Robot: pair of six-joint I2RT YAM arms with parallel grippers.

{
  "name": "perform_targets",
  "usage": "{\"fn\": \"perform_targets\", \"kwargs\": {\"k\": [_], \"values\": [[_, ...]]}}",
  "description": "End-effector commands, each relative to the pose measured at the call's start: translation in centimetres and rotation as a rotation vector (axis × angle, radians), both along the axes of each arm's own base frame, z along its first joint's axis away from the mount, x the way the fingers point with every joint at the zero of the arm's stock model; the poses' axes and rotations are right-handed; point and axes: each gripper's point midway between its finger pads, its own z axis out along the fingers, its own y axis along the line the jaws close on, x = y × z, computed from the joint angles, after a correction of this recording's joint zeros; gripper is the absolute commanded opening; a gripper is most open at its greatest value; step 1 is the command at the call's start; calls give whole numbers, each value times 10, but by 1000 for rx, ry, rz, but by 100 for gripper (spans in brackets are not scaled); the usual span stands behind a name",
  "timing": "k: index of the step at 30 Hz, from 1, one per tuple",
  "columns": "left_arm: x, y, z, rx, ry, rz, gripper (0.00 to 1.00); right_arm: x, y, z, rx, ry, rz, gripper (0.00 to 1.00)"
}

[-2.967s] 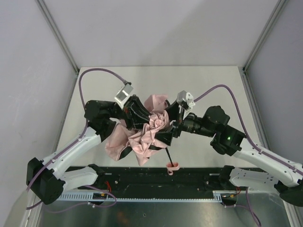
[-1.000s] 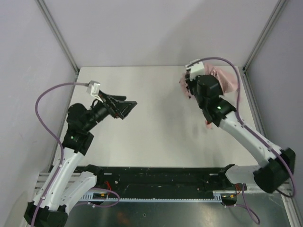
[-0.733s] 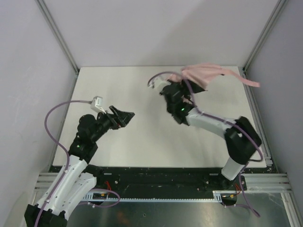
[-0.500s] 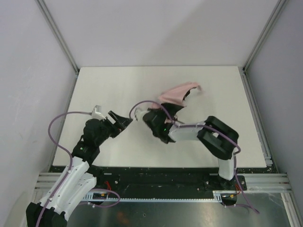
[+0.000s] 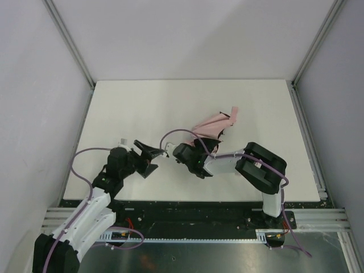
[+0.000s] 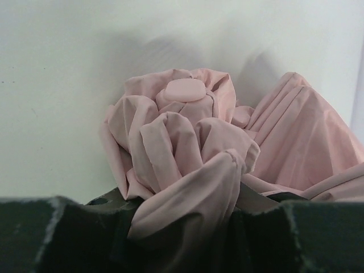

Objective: Put away the umbrella

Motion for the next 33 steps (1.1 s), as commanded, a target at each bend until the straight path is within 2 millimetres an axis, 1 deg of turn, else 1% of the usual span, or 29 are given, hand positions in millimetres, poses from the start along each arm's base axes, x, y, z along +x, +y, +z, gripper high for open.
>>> {"fn": "perform_targets", "kwargs": {"k": [1, 5, 9, 12, 14, 19, 21, 22, 24, 25, 27, 29, 30, 31, 32, 33], "values": [[-4, 15, -49, 28, 208, 118, 99, -144, 13, -102, 134, 776, 185, 0], [-3, 14, -54, 9, 212, 127, 99, -165, 15, -106, 216, 979, 170, 0], [1, 14, -54, -51, 180, 157, 99, -172, 14, -109, 284, 1109, 132, 0], [8, 14, -46, -88, 107, 167, 99, -170, 13, -105, 349, 1158, 113, 0], [10, 16, -45, -93, 86, 180, 99, -166, 10, -101, 378, 1172, 102, 0], [4, 19, -64, -78, 191, 208, 99, -156, 2, -97, 434, 1210, 50, 0], [3, 20, -67, -76, 208, 212, 99, -150, 1, -97, 456, 1213, 13, 0], [5, 22, -66, -69, 193, 216, 99, -147, -1, -97, 464, 1207, -5, 0], [13, 27, -55, -36, 118, 226, 96, -137, -7, -100, 465, 1151, -50, 0], [19, 31, -45, -23, 69, 238, 96, -130, -9, -101, 473, 1107, -74, 0], [32, 32, -14, -10, -71, 227, 96, -115, -14, -103, 491, 1017, -129, 0], [43, 26, 24, 32, -216, 162, 97, -104, -18, -105, 501, 950, -165, 0], [46, 25, 35, 54, -247, 145, 98, -102, -17, -104, 521, 941, -170, 0], [47, 25, 40, 65, -248, 142, 99, -101, -15, -102, 540, 940, -172, 0], [47, 26, 37, 64, -219, 149, 99, -101, -13, -101, 554, 943, -171, 0], [45, 26, 27, 40, -154, 166, 99, -101, -11, -101, 561, 946, -169, 0]]}}
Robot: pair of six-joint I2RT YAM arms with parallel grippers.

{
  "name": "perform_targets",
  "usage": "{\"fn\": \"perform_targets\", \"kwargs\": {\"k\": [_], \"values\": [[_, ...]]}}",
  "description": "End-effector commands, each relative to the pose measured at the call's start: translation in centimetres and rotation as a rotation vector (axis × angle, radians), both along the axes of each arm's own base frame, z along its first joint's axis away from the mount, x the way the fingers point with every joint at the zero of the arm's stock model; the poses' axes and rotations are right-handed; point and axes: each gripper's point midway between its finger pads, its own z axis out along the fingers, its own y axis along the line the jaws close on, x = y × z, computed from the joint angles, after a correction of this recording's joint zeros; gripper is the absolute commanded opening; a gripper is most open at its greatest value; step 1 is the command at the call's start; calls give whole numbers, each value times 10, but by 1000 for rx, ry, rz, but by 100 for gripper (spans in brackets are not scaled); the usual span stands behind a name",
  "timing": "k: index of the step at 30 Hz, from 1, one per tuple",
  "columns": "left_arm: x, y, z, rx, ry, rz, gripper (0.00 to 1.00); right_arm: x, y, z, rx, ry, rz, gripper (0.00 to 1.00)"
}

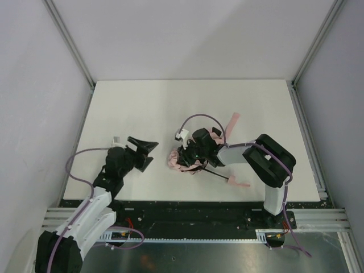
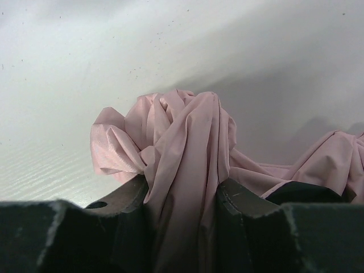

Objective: Put away the umbrella

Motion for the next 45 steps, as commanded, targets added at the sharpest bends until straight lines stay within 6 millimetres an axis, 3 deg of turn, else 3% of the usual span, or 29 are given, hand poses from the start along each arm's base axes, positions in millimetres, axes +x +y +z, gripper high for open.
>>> {"fn": "perform_targets", "kwargs": {"k": [1, 6, 13, 20, 28, 32, 38, 45], "values": [[12, 4, 19, 22, -9, 30, 99, -57, -69, -96, -287, 307, -117, 0], [7, -20, -10, -57, 165, -46, 99, -68, -59, -92, -222, 355, -44, 0], [13, -64, -22, -95, 221, -157, 99, -74, -54, -88, -153, 423, 34, 0], [1, -90, -53, -89, 346, -171, 99, -76, -51, -83, -130, 440, 61, 0], [14, -90, -93, -59, 419, -68, 99, -77, -47, -80, -119, 419, 103, 0], [6, -87, -117, -34, 490, -35, 99, -80, -45, -79, -125, 417, 129, 0], [-1, -49, -142, 139, 438, 60, 92, -84, -43, -75, -125, 410, 170, 0], [-6, -33, -155, 266, 468, 85, 77, -81, -40, -71, -139, 351, 193, 0]]}}
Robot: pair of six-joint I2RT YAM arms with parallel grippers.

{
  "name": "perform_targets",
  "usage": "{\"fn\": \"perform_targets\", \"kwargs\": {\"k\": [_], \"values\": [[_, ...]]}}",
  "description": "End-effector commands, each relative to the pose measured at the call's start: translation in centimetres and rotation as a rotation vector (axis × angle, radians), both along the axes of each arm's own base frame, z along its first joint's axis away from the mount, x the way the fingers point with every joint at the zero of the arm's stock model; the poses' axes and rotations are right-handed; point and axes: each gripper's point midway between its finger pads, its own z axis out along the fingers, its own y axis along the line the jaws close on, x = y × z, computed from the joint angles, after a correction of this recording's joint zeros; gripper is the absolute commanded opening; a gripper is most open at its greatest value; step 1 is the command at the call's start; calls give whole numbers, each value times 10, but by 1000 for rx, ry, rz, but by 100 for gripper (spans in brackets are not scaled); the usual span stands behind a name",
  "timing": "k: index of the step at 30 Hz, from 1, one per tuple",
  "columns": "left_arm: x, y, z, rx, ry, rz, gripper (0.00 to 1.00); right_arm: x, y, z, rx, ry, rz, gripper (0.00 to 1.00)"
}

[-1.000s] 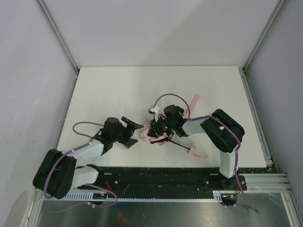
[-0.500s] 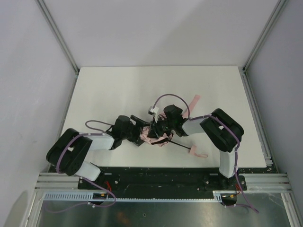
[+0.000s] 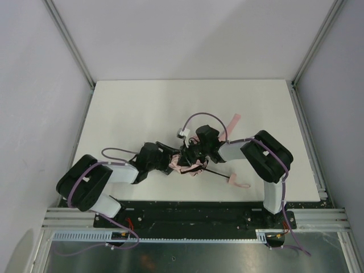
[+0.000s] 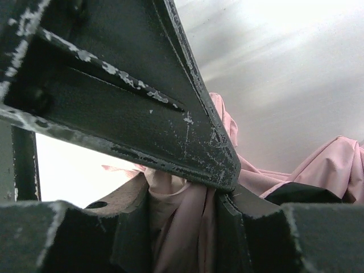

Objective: Put away the umbrella

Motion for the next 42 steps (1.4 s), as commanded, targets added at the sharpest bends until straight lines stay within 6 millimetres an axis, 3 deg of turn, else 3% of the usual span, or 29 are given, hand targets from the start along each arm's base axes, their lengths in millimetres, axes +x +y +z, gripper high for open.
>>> {"fn": "perform_targets", "kwargs": {"k": [1, 6, 11, 14, 19, 23, 27, 31, 34, 36, 39, 42], "values": [[-21, 67, -76, 404, 124, 80, 74, -71, -44, -77, -268, 192, 112, 0], [-20, 71, -84, 464, 114, 58, 50, -73, -40, -72, -261, 160, 150, 0], [-15, 73, -85, 518, 70, 20, 16, -78, -36, -66, -237, 155, 190, 0], [-15, 71, -85, 520, 67, 0, 4, -76, -34, -61, -221, 157, 185, 5], [-21, 71, -87, 516, 78, -16, 0, -59, -34, -44, -216, 164, 76, 31], [-29, 76, -87, 516, 87, 9, 0, -43, -33, -14, -208, 130, -37, 52], [-29, 79, -81, 532, 64, 11, 0, -30, -39, 29, -146, 164, -145, 78], [-30, 78, -78, 533, 51, 8, 0, -18, -47, 79, -61, 167, -255, 90], [-31, 76, -76, 527, 45, 2, 0, -4, -72, 108, -54, 204, -449, 94], [-31, 76, -74, 523, 39, 4, 0, 12, -103, 118, -53, 290, -690, 96], [-32, 74, -71, 516, 30, 1, 0, 34, -160, 121, 45, 457, -1063, 99], [-33, 72, -69, 505, 25, -4, 0, 46, -201, 115, 223, 587, -1277, 98]]}}
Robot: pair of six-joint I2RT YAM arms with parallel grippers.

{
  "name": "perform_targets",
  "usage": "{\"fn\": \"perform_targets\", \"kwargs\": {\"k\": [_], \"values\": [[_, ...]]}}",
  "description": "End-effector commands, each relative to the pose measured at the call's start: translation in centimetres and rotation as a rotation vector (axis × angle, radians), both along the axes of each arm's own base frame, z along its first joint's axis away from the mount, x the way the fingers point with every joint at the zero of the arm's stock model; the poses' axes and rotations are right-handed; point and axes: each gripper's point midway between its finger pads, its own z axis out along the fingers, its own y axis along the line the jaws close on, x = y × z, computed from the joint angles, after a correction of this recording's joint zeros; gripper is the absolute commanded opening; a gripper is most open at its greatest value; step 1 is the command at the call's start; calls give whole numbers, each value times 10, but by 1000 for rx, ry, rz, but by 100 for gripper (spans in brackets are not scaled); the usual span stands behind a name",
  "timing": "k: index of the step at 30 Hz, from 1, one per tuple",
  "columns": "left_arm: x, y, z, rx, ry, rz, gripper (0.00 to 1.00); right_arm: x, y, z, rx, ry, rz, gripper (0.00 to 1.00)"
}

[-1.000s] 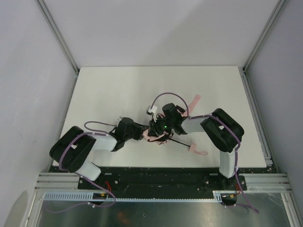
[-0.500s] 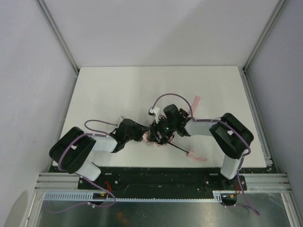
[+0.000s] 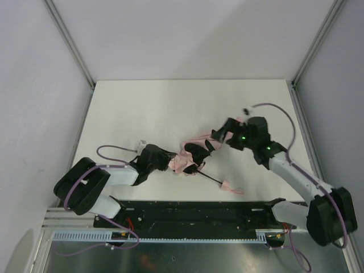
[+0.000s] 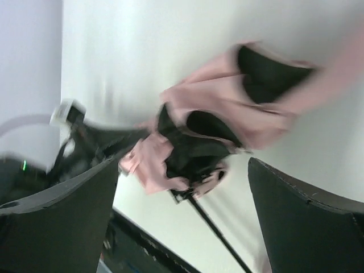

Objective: Put away the umbrella

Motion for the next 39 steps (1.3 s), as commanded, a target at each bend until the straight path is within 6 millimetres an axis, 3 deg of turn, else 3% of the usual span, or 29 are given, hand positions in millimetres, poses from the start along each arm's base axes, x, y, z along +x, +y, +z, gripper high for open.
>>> {"fn": "perform_targets", "kwargs": {"k": [1, 3, 6, 12, 16, 17, 20, 23, 25, 30, 32, 35, 39], "values": [[-42, 50, -60, 296, 146, -10, 0, 14, -68, -33, 202, 251, -482, 97], [-43, 47, -59, 291, 146, -17, 0, 24, -79, -42, 243, 266, -539, 88], [-44, 46, -59, 283, 149, -18, 0, 41, -79, -54, 306, 303, -548, 78], [-44, 41, -55, 279, 132, -35, 0, 71, -82, -83, 344, 320, -594, 80], [-45, 39, -54, 274, 129, -33, 0, 87, -84, -105, 355, 324, -633, 75], [-45, 39, -54, 274, 131, -35, 0, 91, -85, -108, 357, 315, -633, 70], [-46, 36, -54, 272, 130, -40, 0, 98, -86, -115, 320, 297, -617, 41], [-47, 33, -53, 267, 131, -42, 0, 98, -89, -102, 240, 220, -604, 11], [-48, 32, -53, 263, 131, -47, 0, 98, -88, -81, 171, 140, -588, 3], [-49, 33, -51, 254, 126, -36, 0, 106, -68, -7, -54, -101, -549, 0], [-48, 34, -50, 256, 120, -31, 0, 113, -58, 11, -75, -155, -529, 0], [-48, 34, -49, 258, 113, -30, 0, 129, -42, 27, -52, -212, -473, 0], [-48, 36, -47, 258, 106, -24, 0, 154, -16, 34, -13, -288, -373, 0]]}}
